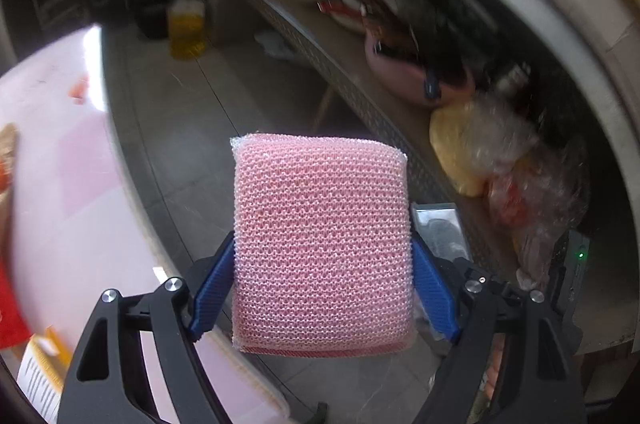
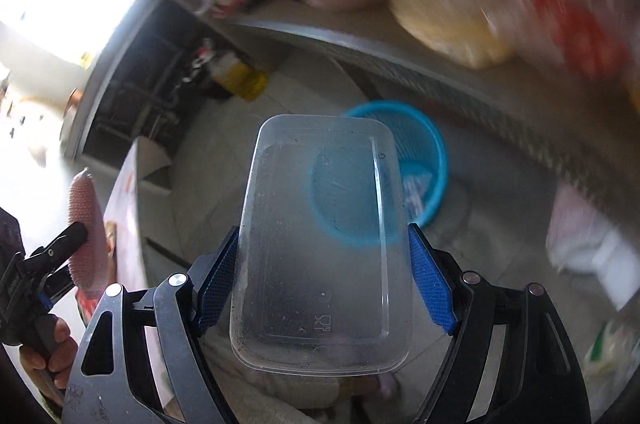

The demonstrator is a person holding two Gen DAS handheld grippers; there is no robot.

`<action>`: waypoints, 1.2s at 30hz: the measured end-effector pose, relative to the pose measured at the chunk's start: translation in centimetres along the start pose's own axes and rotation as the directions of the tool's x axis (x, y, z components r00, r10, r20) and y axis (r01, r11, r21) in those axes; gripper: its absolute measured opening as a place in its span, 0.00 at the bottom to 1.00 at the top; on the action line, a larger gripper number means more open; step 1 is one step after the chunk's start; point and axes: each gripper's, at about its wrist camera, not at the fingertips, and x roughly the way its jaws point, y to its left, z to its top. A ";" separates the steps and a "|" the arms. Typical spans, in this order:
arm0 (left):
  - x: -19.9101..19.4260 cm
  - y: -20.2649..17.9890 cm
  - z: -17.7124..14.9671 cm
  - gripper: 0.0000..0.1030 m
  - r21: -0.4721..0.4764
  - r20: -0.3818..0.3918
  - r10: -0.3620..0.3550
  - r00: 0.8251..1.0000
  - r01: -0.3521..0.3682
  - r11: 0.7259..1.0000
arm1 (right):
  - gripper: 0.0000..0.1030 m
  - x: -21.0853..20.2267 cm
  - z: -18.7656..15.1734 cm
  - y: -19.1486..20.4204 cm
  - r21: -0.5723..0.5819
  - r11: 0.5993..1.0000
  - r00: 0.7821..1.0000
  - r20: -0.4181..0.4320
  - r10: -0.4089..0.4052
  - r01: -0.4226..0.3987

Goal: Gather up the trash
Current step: 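Open both grippers over the blue wastebasket to drop the sponge and box, then move both tools back toward the white medicine box on the table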

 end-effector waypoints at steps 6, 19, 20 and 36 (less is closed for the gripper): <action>7.6 -1.7 3.2 0.78 0.001 -0.147 0.015 0.989 -0.015 1.000 | 0.75 5.3 2.3 -1.2 0.074 0.997 1.000 -0.011 -0.017 0.018; 7.8 -1.3 5.7 0.88 -0.019 -0.080 -0.004 0.997 0.003 1.000 | 0.80 10.6 1.7 -3.4 0.129 0.988 0.996 -0.015 -0.084 0.085; 7.1 -1.2 5.5 0.88 -0.015 -0.068 -0.005 0.998 0.004 1.000 | 0.80 10.0 1.4 -3.4 0.116 0.990 0.996 -0.007 -0.086 0.086; -12.2 4.7 -6.5 0.88 0.031 0.283 0.046 0.958 -0.057 0.998 | 0.80 0.2 -0.1 5.0 -0.194 0.975 0.991 0.055 0.120 -0.108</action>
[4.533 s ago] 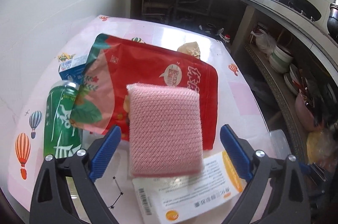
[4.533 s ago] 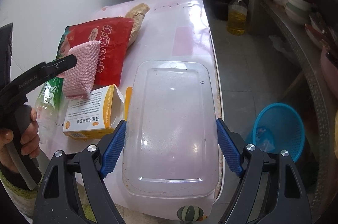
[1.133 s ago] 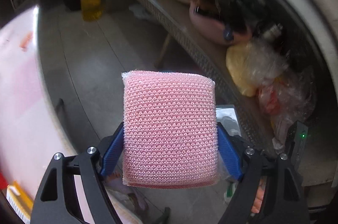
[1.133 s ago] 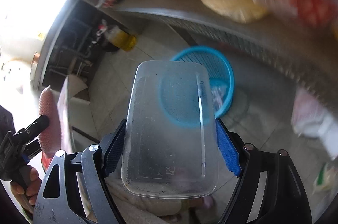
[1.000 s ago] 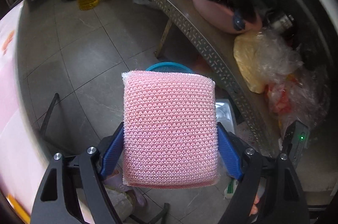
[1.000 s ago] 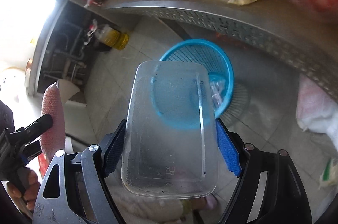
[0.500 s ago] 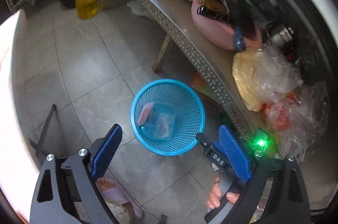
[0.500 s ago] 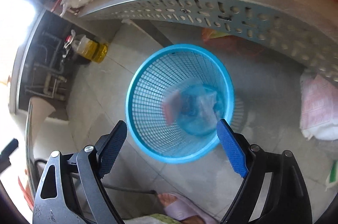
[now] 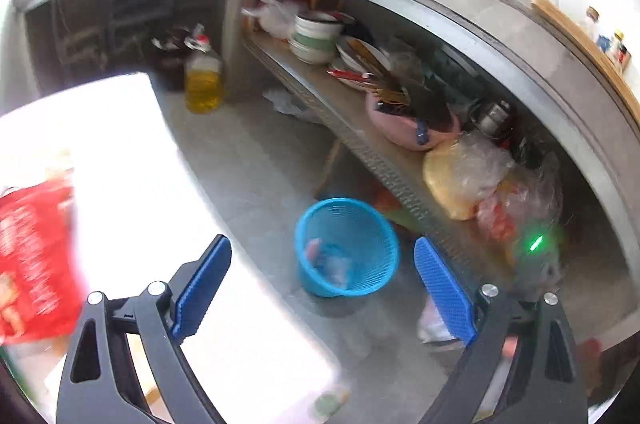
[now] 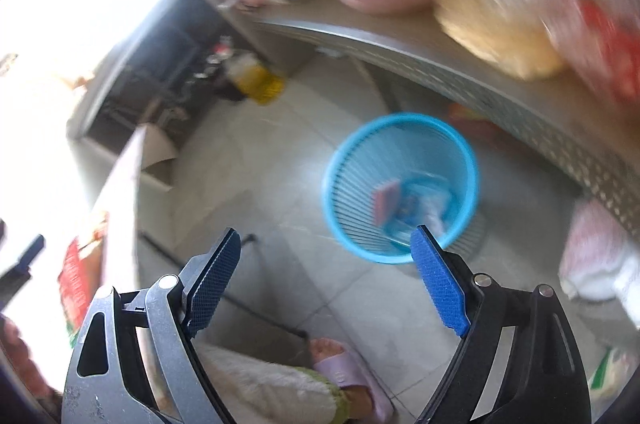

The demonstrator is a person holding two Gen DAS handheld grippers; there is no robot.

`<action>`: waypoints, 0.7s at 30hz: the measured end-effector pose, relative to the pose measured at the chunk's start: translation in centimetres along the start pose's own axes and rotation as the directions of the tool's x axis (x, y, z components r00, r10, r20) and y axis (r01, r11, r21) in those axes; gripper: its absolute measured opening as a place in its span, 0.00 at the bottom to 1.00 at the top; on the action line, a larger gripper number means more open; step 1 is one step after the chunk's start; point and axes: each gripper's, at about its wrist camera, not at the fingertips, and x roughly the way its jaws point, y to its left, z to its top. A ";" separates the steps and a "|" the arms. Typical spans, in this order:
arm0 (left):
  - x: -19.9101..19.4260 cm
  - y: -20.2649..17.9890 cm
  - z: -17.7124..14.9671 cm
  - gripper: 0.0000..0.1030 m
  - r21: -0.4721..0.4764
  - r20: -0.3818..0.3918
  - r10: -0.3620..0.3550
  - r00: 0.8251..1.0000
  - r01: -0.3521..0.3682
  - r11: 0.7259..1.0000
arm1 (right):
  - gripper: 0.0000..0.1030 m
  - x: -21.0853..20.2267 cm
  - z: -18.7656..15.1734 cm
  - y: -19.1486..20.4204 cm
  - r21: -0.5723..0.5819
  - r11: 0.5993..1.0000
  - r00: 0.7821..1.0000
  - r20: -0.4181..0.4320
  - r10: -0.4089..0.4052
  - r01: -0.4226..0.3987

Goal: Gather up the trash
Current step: 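Move both tools back toward the white medicine box on the table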

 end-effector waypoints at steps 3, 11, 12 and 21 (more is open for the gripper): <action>-3.5 2.4 -3.4 0.88 -0.018 0.037 0.065 0.997 -0.064 0.998 | 0.79 -0.6 0.2 3.0 -0.064 0.995 0.996 -0.022 0.081 -0.082; -10.8 7.4 -12.2 0.88 -0.158 0.133 0.204 0.970 -0.183 0.970 | 0.60 -0.9 -1.0 11.5 -0.230 0.943 0.965 -0.156 0.209 -0.242; -11.2 7.9 -12.9 0.88 -0.169 0.133 0.222 0.966 -0.198 0.965 | 0.55 -0.9 -1.4 12.7 -0.246 0.934 0.959 -0.180 0.220 -0.261; -11.7 11.5 -14.3 0.88 -0.245 0.097 0.345 0.934 -0.313 0.918 | 0.40 0.9 -5.5 20.7 -0.279 0.873 0.873 -0.406 0.270 -0.400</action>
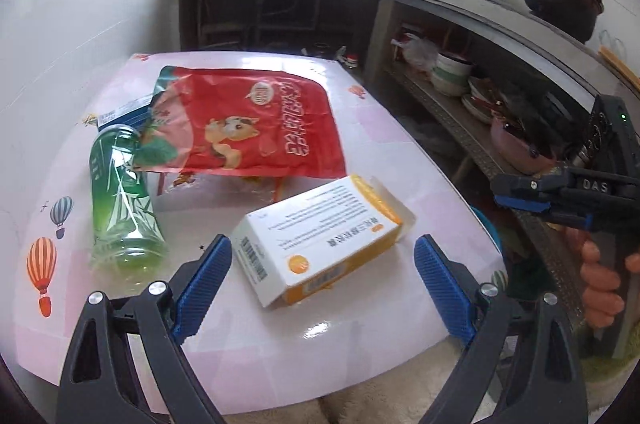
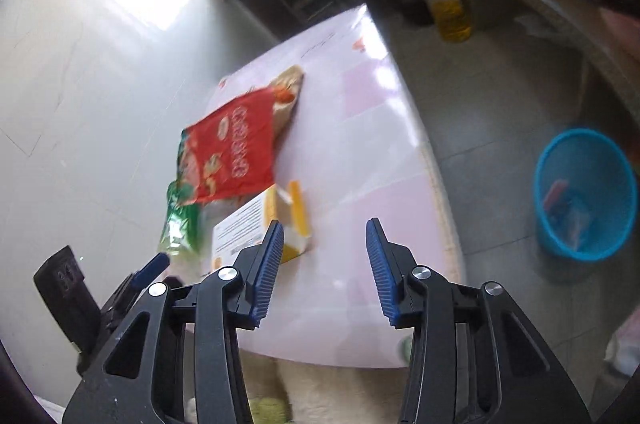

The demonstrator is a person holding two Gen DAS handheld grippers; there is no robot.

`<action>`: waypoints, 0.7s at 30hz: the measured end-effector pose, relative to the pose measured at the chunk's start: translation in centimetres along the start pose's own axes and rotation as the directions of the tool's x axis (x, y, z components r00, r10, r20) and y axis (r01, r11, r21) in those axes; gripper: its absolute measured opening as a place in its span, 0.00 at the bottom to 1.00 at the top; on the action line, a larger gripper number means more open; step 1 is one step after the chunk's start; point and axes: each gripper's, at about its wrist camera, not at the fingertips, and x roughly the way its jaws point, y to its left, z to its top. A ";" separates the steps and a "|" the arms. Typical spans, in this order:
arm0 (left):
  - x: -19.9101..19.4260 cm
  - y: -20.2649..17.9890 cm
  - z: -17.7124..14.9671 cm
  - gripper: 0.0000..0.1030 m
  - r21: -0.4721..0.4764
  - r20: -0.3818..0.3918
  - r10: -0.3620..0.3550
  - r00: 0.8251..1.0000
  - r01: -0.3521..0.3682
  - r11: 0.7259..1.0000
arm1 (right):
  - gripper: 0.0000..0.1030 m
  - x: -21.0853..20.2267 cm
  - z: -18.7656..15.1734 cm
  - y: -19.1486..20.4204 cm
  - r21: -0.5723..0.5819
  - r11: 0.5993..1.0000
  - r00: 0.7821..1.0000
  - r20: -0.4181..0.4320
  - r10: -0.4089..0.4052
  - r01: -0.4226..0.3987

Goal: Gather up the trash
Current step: 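Move both tools back toward the white medicine box on the table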

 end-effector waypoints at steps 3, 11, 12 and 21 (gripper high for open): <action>-0.2 0.3 0.4 0.87 -0.013 0.015 -0.020 1.000 0.020 1.000 | 0.40 1.3 -0.9 1.3 0.024 0.998 0.995 -0.073 0.061 -0.060; 3.9 1.7 3.6 0.87 -0.074 -0.096 -0.040 0.995 0.033 0.997 | 0.40 3.0 -2.4 2.2 0.065 0.997 0.988 -0.142 0.058 -0.049; 5.0 1.8 3.8 0.87 -0.079 -0.134 -0.032 0.990 0.021 0.997 | 0.40 3.0 -2.4 2.2 0.067 0.996 0.988 -0.145 0.060 -0.051; 9.6 1.9 4.7 0.87 -0.121 -0.217 0.032 0.976 -0.059 0.991 | 0.40 3.5 -2.6 0.7 0.104 0.993 0.980 -0.183 0.078 -0.059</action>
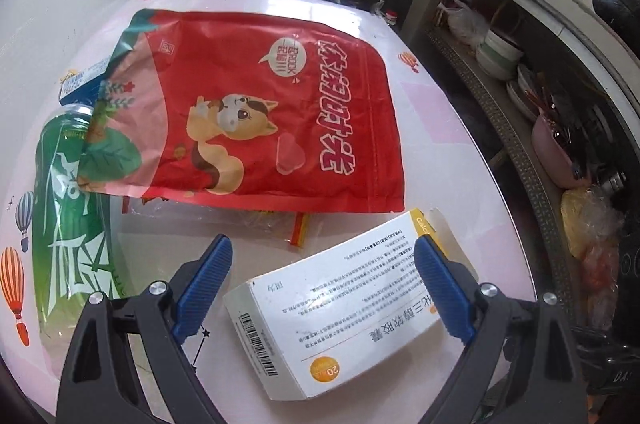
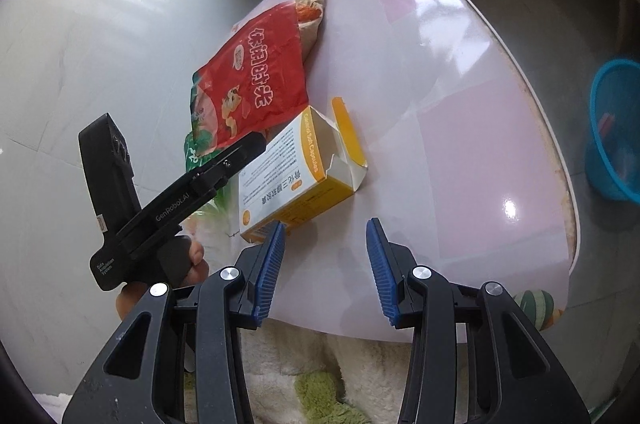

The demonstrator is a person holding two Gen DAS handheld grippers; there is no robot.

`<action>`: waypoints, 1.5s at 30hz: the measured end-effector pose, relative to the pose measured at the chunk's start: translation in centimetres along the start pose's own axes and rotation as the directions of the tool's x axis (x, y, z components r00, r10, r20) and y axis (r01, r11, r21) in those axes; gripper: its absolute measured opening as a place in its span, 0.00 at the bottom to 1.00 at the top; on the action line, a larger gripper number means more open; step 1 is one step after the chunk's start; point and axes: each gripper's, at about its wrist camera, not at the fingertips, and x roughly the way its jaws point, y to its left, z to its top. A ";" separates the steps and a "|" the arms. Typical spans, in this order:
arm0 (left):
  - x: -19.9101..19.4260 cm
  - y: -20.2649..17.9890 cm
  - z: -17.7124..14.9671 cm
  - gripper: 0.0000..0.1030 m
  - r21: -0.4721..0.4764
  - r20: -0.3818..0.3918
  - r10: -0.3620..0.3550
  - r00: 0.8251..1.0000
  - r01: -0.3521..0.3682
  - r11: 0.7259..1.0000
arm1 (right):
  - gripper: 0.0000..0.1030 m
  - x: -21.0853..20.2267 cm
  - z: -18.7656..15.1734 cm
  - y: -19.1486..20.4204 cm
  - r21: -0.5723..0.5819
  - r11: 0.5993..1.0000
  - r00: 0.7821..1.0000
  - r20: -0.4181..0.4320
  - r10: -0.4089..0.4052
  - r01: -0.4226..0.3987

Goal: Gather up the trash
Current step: 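Move both tools back toward the white medicine box on the table, then grasp the red snack bag with the left gripper while the right gripper approaches the white medicine box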

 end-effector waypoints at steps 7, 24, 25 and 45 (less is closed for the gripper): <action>-0.2 -0.5 -0.9 0.87 -0.011 -0.052 -0.084 0.995 0.084 0.996 | 0.40 -0.2 0.2 -1.4 0.045 0.999 1.000 0.013 -0.001 0.001; -1.6 -3.6 -6.0 0.87 -0.118 -0.181 -0.447 0.876 0.432 0.894 | 0.40 -1.7 1.3 -4.8 0.151 0.988 0.996 0.081 0.028 -0.040; -1.7 -3.8 -6.2 0.87 -0.112 -0.181 -0.457 0.871 0.443 0.889 | 0.40 -1.9 1.3 -4.7 0.149 0.988 0.996 0.086 0.026 -0.039; -8.3 -0.2 -4.7 0.87 -0.031 0.085 -0.328 0.941 0.331 0.943 | 0.83 -3.7 0.4 -0.6 0.003 0.989 0.976 0.162 -0.145 0.147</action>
